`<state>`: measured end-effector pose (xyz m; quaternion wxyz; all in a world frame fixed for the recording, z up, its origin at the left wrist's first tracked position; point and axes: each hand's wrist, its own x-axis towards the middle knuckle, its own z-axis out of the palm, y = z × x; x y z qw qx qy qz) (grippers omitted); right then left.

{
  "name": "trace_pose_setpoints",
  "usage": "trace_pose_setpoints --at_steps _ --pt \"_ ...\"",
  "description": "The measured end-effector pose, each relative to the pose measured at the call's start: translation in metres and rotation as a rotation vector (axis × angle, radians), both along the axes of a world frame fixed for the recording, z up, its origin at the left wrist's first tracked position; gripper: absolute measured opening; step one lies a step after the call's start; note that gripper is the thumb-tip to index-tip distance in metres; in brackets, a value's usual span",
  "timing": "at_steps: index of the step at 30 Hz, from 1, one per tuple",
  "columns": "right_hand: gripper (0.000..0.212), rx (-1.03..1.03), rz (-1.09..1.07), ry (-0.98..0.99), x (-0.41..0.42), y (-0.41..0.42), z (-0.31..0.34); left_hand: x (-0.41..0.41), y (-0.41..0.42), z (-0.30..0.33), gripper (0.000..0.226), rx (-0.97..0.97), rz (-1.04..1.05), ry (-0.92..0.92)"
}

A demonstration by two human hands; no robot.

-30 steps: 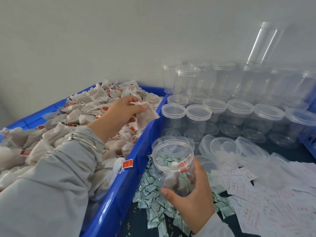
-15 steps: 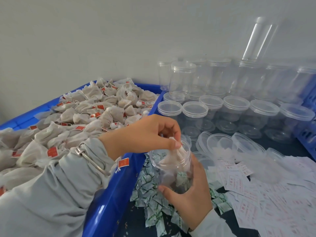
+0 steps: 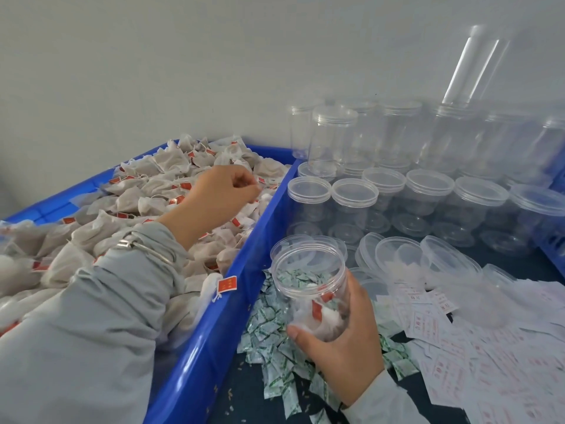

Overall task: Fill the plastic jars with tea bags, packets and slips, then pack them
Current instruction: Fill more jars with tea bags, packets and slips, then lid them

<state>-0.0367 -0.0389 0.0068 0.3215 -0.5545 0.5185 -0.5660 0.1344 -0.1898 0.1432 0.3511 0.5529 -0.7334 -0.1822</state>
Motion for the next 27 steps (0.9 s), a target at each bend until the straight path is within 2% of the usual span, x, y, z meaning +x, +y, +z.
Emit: trace_pose_setpoints --at_steps 4,6,9,11,15,23,27 --pt "0.101 0.007 0.009 -0.019 0.000 0.001 -0.001 0.027 -0.027 -0.014 0.009 -0.040 0.235 -0.063" --pt "0.102 0.004 0.009 -0.014 0.000 0.002 -0.002 0.036 -0.035 -0.025 0.021 0.034 0.263 -0.131" --pt "0.103 0.000 0.010 0.001 -0.001 0.002 -0.001 0.039 -0.040 -0.038 0.040 0.128 0.219 -0.325" --pt "0.103 -0.007 0.020 0.004 0.000 0.001 -0.001 0.035 -0.040 -0.045 0.045 0.102 0.118 -0.456" --pt "0.103 -0.020 0.025 0.008 0.002 0.001 -0.002 0.025 -0.039 -0.053 0.050 0.145 -0.013 -0.596" --pt "0.105 -0.006 0.033 0.004 0.003 0.001 -0.002 0.018 -0.047 -0.060 0.036 0.118 0.085 -0.650" --pt "0.104 -0.001 0.042 -0.003 0.000 0.001 -0.003 0.021 -0.047 -0.060 0.037 0.062 0.088 -0.649"
